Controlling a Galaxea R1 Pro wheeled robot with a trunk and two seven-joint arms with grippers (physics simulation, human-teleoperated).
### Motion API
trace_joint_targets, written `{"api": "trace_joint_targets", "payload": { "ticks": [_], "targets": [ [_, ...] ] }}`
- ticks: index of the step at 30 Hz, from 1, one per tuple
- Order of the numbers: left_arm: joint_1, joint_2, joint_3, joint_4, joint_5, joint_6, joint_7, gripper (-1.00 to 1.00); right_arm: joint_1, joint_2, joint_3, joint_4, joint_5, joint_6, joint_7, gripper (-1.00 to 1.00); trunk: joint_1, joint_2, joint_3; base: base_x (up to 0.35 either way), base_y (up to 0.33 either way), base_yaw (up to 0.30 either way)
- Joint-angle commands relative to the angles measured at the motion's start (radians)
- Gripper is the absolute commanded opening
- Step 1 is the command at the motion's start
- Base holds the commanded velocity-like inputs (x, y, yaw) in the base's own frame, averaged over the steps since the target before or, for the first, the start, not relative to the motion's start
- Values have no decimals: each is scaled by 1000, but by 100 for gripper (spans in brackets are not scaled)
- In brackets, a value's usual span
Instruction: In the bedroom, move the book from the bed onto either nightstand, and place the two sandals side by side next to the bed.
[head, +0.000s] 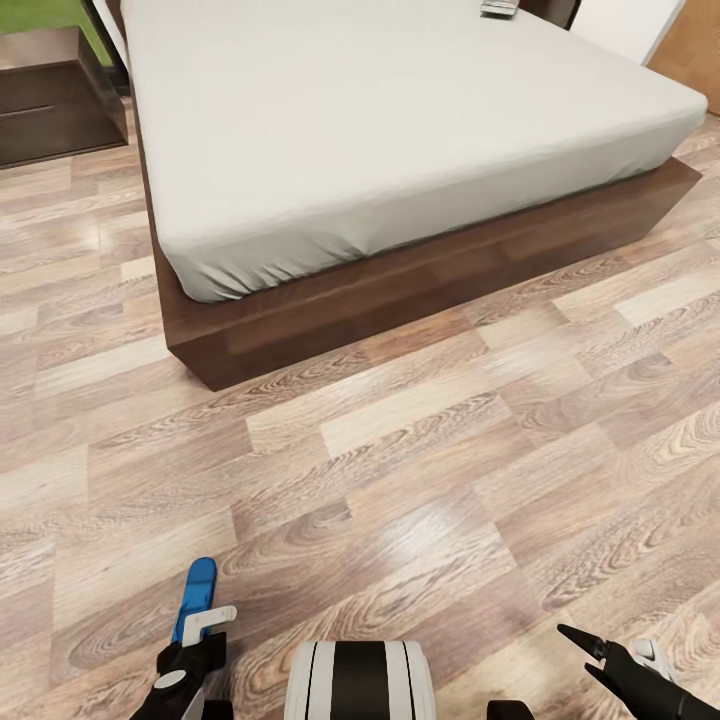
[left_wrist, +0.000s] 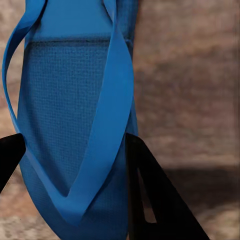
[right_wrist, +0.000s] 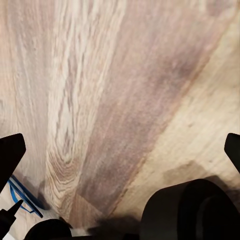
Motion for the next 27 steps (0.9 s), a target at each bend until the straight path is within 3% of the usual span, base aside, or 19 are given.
{"api": "trace_joint_targets", "payload": {
  "ticks": [1,3,27],
  "targets": [
    [0,0,-2,-1,5,2,5,-100,0,0,-2,0,-4,7,0,100,0,0,-1,0,0,0],
    [0,0,-2,-1,5,2,5,-100,0,0,-2,0,-4,7,0,100,0,0,-1,0,0,0],
    [0,0,-1,-3,8,4,-4,-100,0,0,-2,0,-5,8,0,100,-11,5,92,0,0,0]
  ]
}}
